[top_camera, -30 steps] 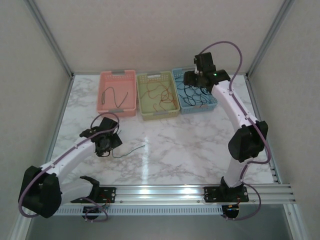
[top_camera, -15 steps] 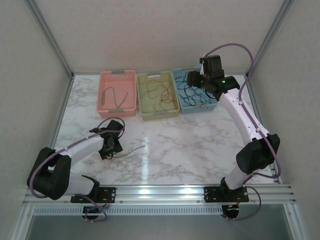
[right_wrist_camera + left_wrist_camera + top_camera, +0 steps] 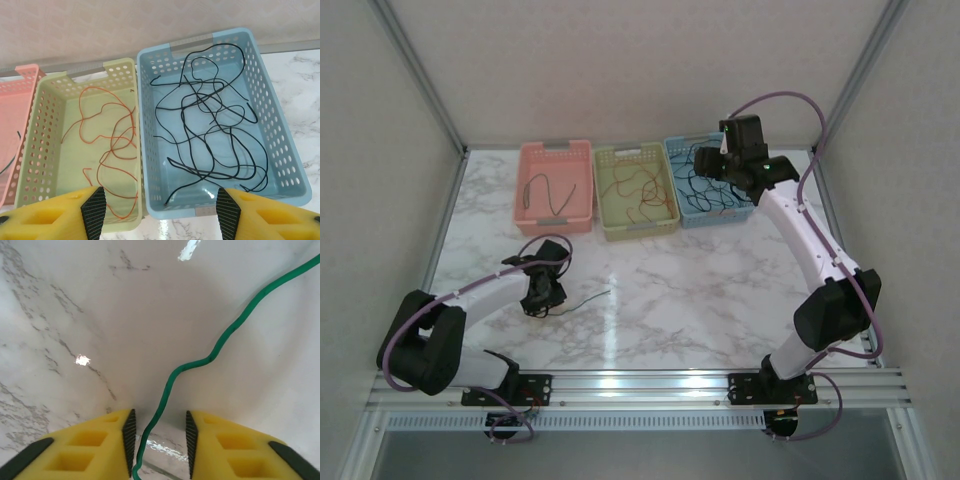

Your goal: Untangle the cables

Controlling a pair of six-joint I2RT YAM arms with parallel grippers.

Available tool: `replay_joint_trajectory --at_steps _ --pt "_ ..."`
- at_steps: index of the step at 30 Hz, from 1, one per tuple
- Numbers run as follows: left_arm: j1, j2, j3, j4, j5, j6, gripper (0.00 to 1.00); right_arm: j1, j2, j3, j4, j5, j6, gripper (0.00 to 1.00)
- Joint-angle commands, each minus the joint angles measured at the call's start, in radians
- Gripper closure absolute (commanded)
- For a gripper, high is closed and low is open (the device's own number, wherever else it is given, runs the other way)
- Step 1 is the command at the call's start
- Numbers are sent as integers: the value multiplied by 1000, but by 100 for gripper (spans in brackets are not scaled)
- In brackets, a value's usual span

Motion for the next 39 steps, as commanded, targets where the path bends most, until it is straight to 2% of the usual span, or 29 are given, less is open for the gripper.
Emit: replay_joint_trajectory --at_steps 1,8,14,19,24,30,34,39 --pt "-1 -17 -7 -35 -29 -2 74 6 -41 -13 18 -2 7 37" --pt "-1 -96 54 -116 -55 23 99 5 -47 -28 21 -4 3 37" --pt "-1 -214 181 -246 -81 49 100 5 -56 -39 23 0 0 37" --pt "26 -226 429 -358 -122 129 100 5 -69 -42 22 -6 3 37" --pt "104 -41 731 -407 -139 238 100 6 -102 -71 27 -13 8 37" --pt "183 229 1004 -416 -122 302 100 6 -153 -116 25 0 2 37" --pt "232 390 1132 -414 -65 299 100 6 -166 -131 24 1 1 36" --pt "279 576 1282 -435 -72 297 100 5 -168 -137 20 -1 0 36"
